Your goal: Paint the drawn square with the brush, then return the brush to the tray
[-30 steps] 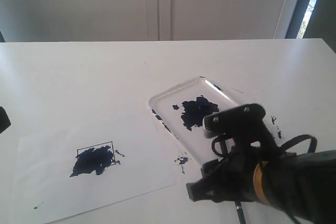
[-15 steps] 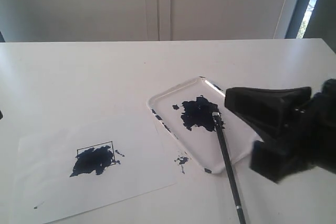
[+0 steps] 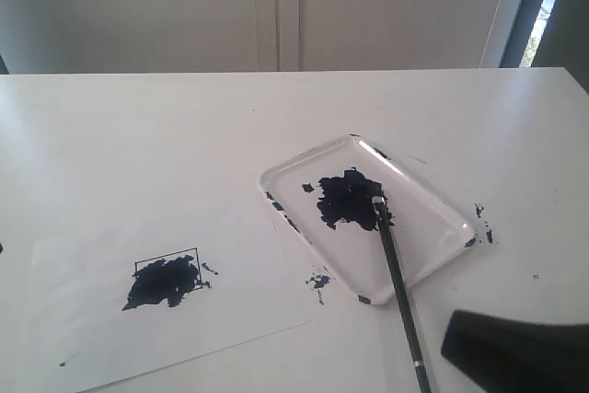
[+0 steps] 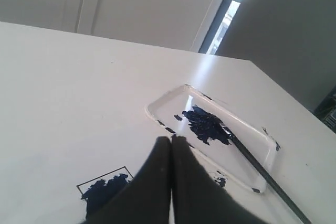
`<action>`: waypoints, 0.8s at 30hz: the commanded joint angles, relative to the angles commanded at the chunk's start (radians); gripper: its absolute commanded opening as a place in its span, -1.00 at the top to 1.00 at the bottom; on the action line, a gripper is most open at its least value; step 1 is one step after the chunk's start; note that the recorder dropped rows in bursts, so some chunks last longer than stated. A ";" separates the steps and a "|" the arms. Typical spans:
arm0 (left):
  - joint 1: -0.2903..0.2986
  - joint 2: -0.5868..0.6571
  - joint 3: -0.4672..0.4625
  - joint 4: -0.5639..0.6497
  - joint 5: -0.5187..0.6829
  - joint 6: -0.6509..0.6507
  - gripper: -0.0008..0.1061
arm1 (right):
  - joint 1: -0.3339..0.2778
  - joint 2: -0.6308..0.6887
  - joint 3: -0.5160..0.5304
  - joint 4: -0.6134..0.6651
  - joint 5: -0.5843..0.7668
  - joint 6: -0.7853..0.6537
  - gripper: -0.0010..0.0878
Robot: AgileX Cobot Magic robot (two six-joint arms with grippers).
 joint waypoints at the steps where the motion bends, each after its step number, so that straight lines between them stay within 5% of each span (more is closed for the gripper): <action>1: 0.000 -0.018 0.013 -0.011 0.005 0.000 0.99 | 0.000 -0.014 0.015 0.000 -0.010 0.000 0.98; 11: 0.000 -0.145 0.073 0.000 0.003 0.000 0.99 | 0.000 -0.121 0.069 -0.038 -0.099 0.001 0.98; 19: 0.000 -0.145 0.073 0.021 -0.016 0.000 0.99 | 0.000 -0.121 0.069 -0.036 0.288 0.006 0.98; 24: 0.000 -0.145 0.073 0.021 -0.016 0.000 0.99 | 0.000 -0.121 0.069 0.034 0.396 0.077 0.98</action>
